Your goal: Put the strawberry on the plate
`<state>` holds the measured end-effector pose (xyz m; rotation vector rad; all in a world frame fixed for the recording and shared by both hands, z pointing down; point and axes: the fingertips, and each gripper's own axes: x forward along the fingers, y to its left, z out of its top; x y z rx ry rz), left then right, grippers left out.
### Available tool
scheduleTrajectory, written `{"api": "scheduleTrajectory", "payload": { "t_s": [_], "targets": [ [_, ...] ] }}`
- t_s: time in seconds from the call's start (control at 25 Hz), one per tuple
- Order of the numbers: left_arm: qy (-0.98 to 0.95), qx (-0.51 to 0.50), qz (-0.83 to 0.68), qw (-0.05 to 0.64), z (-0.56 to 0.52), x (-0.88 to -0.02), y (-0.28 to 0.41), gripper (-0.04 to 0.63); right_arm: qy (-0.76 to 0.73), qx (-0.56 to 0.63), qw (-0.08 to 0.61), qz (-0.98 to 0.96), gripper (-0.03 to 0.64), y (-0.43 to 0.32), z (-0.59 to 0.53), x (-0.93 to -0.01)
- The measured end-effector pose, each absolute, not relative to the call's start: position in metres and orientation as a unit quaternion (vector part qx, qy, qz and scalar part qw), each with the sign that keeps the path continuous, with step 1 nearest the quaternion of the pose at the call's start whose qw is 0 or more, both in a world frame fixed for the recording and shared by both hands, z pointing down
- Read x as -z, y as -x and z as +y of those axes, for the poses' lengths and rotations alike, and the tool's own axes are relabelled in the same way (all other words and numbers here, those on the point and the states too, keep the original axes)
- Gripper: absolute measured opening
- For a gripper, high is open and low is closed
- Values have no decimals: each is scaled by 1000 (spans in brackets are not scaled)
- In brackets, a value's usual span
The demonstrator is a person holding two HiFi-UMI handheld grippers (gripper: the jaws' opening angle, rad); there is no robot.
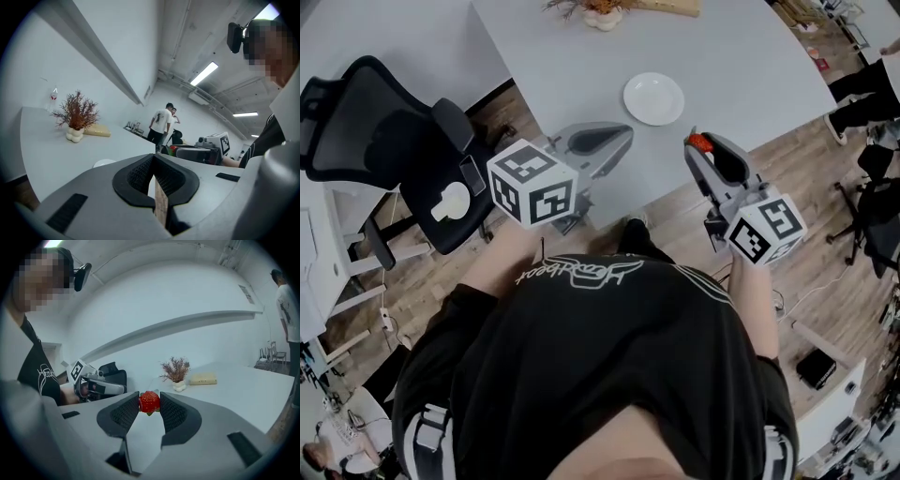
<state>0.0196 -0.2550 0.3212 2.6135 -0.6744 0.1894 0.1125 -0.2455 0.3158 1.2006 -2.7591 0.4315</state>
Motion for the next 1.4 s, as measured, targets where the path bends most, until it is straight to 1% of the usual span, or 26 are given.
{"api": "scheduleTrajectory", "payload": {
  "t_s": [0.2,0.64,0.92,1.08,1.4],
  "targets": [
    [-936,-70,-257,232,-283,-336,-25,8,-386,-150,54,-909,130,-121,-283,-322],
    [-925,-68,-280,249,-308,-347,-24,8,-367,-140,61,-918,130,-117,-324,-324],
    [-918,-71,-289,262,-320,-361,-22,8,-364,-128,84,-919,130,-111,-354,-342],
    [-915,-73,-295,265,-327,-372,-20,8,-364,-116,113,-917,130,-107,-372,-362],
    [-902,-79,-306,294,-350,-394,-19,6,-360,-118,149,-913,130,-104,-410,-397]
  ]
}}
